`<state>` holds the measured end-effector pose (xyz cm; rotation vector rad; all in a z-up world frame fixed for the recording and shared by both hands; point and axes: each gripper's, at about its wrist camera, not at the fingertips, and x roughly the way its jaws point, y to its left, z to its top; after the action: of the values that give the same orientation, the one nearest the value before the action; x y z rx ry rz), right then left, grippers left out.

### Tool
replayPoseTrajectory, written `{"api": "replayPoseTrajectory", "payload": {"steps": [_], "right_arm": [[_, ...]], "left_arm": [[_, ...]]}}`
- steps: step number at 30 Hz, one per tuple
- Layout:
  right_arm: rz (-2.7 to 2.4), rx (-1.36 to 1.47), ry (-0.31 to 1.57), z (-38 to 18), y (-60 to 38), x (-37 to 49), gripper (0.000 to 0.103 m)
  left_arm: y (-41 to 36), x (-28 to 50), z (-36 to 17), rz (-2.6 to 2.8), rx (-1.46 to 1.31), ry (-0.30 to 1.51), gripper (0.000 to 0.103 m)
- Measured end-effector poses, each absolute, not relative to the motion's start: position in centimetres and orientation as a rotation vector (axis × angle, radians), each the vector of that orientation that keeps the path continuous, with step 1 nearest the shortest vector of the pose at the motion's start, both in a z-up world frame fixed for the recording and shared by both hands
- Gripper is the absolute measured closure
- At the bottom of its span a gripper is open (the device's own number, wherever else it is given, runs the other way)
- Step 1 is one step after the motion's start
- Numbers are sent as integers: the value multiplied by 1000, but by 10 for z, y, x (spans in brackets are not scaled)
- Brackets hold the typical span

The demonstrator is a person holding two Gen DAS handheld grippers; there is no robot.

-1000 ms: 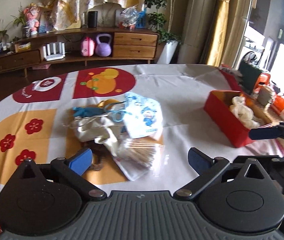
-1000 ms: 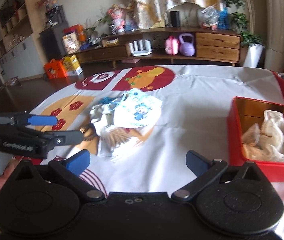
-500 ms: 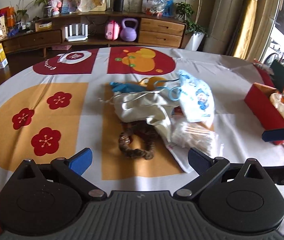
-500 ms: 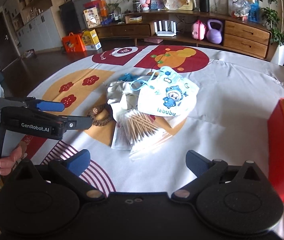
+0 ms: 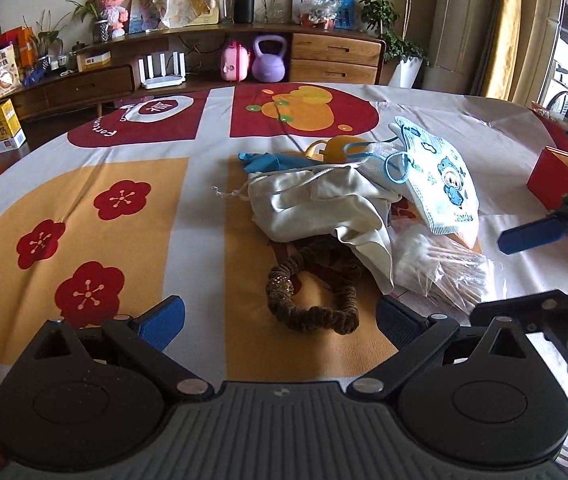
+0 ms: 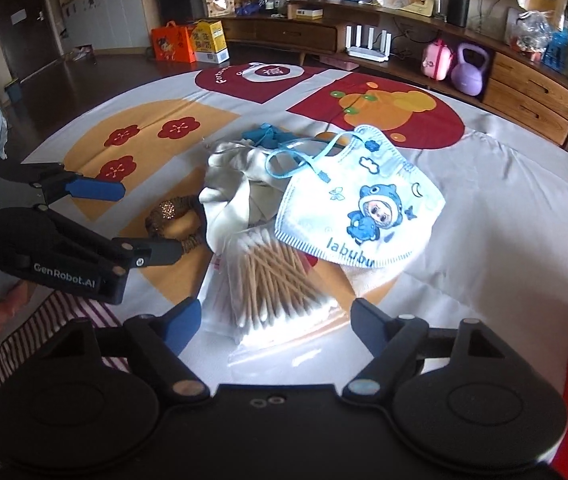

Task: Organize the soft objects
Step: 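Grasp the cotton-swab pack with the right tool while the left tool grasps the brown bead bracelet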

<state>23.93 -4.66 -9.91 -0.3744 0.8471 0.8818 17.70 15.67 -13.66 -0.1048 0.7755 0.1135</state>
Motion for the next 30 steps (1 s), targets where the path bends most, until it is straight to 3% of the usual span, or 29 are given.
{"api": "replayPoseTrajectory", "payload": {"steps": [9, 23, 30], "right_arm": [[917, -383, 871, -110, -37, 257, 31], [884, -354, 871, -115, -38, 255, 53], [864, -329, 873, -112, -39, 247, 60]], "left_arm": [[151, 187, -145, 121, -78, 746, 2], [135, 192, -149, 120, -36, 711, 39], [127, 189, -147, 119, -21, 696, 69]]}}
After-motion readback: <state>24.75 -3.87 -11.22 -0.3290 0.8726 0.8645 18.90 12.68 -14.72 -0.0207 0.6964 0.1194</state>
